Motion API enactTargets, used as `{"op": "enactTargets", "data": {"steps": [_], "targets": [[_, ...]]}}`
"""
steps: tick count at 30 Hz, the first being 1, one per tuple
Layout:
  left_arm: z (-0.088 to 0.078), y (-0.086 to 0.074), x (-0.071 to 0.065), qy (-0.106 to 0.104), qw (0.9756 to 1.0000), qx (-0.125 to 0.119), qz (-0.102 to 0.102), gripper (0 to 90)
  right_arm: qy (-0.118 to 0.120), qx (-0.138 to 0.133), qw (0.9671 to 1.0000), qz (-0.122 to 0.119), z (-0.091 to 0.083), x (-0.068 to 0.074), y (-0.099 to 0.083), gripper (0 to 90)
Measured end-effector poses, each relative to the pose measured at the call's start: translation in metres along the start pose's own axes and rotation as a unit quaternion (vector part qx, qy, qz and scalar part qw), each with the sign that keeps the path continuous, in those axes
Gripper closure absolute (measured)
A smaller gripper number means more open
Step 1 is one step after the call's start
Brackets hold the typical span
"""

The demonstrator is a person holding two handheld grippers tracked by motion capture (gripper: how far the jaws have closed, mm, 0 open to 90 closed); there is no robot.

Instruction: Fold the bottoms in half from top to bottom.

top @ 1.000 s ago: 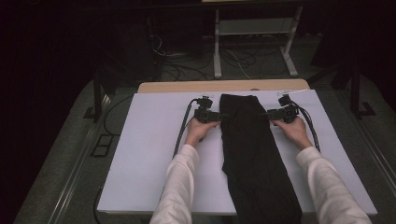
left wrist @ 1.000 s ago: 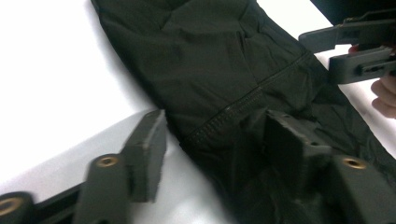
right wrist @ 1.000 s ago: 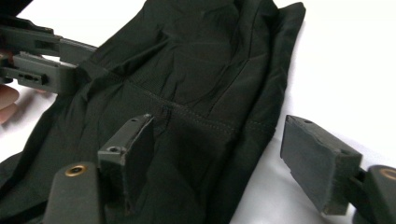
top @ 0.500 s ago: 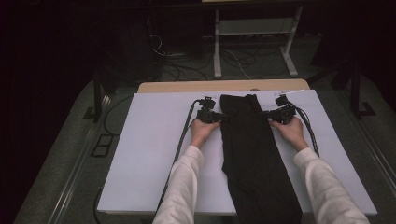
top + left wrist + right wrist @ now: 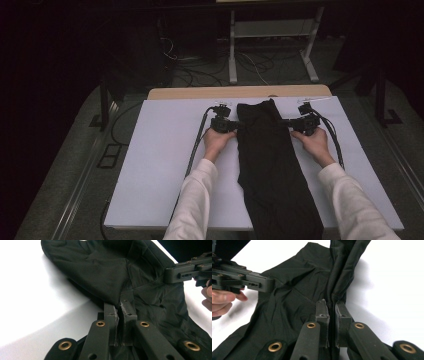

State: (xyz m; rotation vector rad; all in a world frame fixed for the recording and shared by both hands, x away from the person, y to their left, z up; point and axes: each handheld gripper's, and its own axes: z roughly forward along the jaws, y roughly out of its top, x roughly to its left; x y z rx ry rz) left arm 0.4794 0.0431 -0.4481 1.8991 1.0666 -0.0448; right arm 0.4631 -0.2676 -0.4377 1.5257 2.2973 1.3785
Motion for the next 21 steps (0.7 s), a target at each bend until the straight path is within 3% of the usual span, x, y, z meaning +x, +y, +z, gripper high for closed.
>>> {"op": "enactTargets", "data": {"steps": [11,16,21], "targets": [[-0.013,-0.008,-0.005,-0.009,0.9999,-0.008,0.007,84.5,0.039,-0.034,0.9985,0.02,-0.019,0.006,-0.005,82.5],[-0.021,-0.011,-0.012,-0.015,0.9996,-0.016,0.019,84.5,0.045,-0.034,0.9984,0.008,-0.021,0.013,-0.005,82.5],[-0.026,-0.014,-0.016,-0.025,0.9993,-0.022,0.019,84.5,0.051,-0.032,0.9982,0.003,-0.023,0.018,-0.006,82.5]]}}
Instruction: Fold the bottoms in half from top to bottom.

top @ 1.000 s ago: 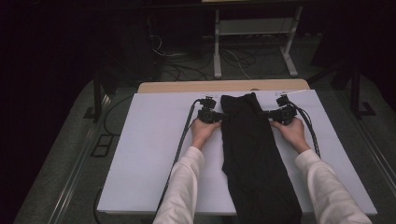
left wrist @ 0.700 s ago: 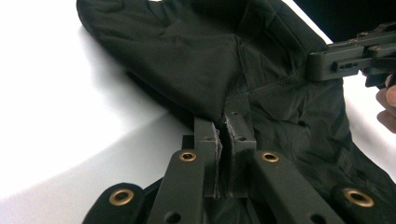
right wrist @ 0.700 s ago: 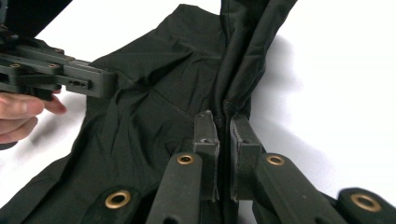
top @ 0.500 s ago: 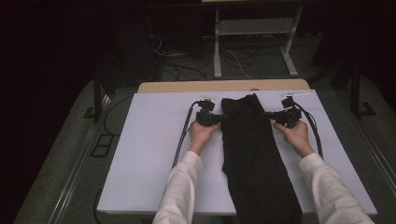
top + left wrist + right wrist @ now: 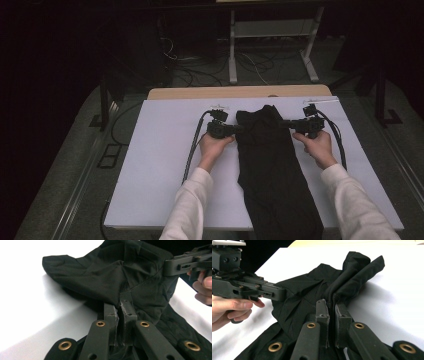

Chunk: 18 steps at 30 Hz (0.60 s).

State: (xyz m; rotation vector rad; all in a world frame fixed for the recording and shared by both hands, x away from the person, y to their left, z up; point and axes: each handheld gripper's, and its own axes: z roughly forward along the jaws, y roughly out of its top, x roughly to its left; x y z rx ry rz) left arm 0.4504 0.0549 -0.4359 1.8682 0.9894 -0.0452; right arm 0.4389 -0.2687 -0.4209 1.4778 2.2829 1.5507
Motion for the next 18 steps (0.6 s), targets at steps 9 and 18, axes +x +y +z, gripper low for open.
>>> {"op": "enactTargets", "data": {"steps": [9,18], "targets": [[-0.006,-0.001,-0.008,-0.014,0.9998,-0.014,-0.001,84.5,0.012,-0.013,0.9998,0.005,-0.012,0.004,-0.003,82.5],[-0.012,0.001,-0.015,-0.018,0.9998,-0.011,0.001,84.6,0.017,-0.019,0.9996,0.015,-0.019,0.006,-0.01,82.5]]}}
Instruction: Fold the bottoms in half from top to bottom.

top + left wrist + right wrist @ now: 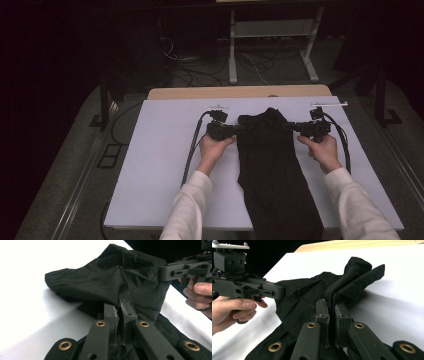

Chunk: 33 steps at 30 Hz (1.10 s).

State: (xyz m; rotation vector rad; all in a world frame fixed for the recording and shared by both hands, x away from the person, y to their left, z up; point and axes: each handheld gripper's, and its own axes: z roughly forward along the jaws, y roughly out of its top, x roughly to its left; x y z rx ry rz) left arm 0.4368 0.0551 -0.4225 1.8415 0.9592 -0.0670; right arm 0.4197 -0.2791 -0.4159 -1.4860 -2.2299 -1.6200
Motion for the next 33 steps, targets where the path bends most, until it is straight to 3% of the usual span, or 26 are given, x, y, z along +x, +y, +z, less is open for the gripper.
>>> {"op": "enactTargets", "data": {"steps": [26,33], "targets": [[-0.022,0.0,-0.029,0.0,0.999,0.007,0.044,84.6,0.007,-0.009,0.9999,0.006,-0.022,0.013,-0.013,82.4],[-0.028,-0.003,-0.031,-0.007,0.9989,0.006,0.047,84.6,0.01,-0.012,0.9999,0.006,-0.027,0.017,-0.017,82.4]]}}
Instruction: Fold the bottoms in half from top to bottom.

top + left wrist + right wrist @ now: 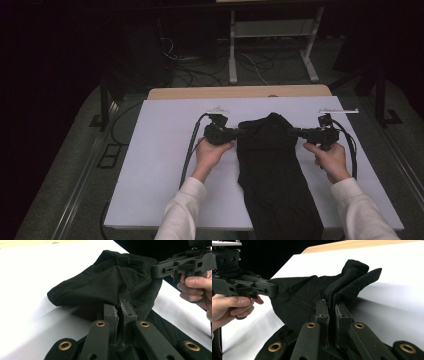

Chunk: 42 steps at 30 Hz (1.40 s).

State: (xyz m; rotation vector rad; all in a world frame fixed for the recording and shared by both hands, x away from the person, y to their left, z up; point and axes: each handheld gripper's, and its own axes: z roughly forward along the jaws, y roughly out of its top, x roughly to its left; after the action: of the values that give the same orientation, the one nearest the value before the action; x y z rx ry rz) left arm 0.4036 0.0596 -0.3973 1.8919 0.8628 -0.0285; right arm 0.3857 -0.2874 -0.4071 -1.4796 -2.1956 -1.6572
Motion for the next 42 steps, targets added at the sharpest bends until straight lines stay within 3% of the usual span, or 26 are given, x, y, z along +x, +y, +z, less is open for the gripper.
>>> {"op": "enactTargets", "data": {"steps": [21,42], "targets": [[-0.012,-0.01,-0.026,-0.019,0.9998,0.004,0.009,84.6,0.004,-0.001,1.0,-0.004,-0.017,0.015,-0.014,82.4],[-0.028,-0.026,-0.058,-0.053,0.9975,0.024,0.041,84.6,0.009,0.016,0.9996,-0.023,-0.033,0.03,-0.034,82.3]]}}
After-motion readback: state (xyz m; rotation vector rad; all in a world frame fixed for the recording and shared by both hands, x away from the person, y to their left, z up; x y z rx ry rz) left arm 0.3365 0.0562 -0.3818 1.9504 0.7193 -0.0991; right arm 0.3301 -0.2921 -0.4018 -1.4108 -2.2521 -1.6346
